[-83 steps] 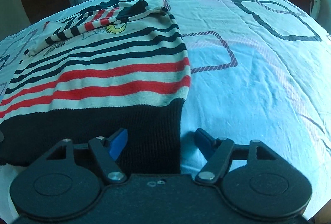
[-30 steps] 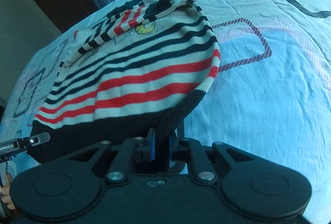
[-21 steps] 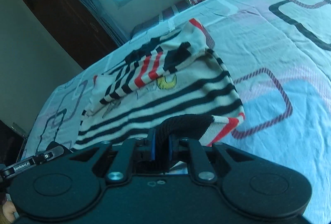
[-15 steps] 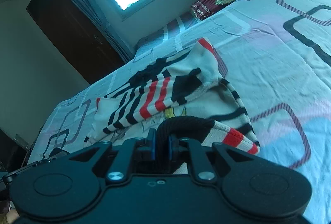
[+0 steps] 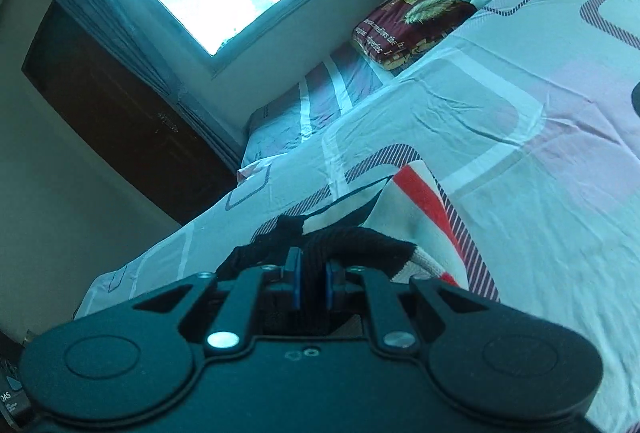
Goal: Fold small clothes
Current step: 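Fold the held hem up over the chest with both tools, then lay the hem on the folded sleeves and open both tools, then withdraw both tools from the folded sweater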
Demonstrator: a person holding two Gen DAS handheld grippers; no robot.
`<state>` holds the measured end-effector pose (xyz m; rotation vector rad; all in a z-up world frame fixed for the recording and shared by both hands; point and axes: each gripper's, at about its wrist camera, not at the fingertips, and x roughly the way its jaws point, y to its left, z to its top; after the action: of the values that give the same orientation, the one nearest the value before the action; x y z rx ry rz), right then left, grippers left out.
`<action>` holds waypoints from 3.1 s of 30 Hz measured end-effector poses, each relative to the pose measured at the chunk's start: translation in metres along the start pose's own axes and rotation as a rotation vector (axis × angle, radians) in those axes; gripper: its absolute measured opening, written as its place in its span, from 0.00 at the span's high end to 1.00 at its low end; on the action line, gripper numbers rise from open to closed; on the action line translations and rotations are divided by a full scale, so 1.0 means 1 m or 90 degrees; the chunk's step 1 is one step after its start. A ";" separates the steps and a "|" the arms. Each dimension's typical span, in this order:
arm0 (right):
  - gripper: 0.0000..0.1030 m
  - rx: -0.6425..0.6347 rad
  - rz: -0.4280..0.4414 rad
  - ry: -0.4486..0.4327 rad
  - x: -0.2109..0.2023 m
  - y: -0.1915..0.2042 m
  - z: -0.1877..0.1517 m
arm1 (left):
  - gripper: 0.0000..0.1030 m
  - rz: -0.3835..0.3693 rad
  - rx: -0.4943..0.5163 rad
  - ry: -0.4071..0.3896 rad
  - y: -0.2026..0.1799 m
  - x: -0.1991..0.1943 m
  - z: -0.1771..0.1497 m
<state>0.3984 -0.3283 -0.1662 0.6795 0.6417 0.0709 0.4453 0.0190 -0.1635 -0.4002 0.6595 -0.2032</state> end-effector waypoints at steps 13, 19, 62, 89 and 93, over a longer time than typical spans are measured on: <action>0.60 0.068 -0.040 0.017 0.066 -0.022 0.024 | 0.14 0.051 -0.099 0.037 0.020 0.058 0.034; 0.43 -0.043 -0.081 -0.050 0.047 0.000 0.033 | 0.10 0.062 -0.075 0.025 0.021 0.057 0.037; 0.48 -0.383 -0.146 0.042 0.068 0.049 -0.074 | 0.06 0.152 0.225 0.089 -0.051 0.050 -0.051; 0.56 -0.370 -0.111 0.043 0.017 0.082 -0.115 | 0.06 0.118 0.253 0.053 -0.051 -0.025 -0.061; 0.56 -0.390 -0.131 0.040 0.005 0.089 -0.134 | 0.06 0.119 0.254 0.095 -0.043 -0.014 -0.075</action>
<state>0.3381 -0.1817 -0.1944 0.0185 0.7017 0.0924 0.3850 -0.0382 -0.1915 0.0610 0.7793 -0.1823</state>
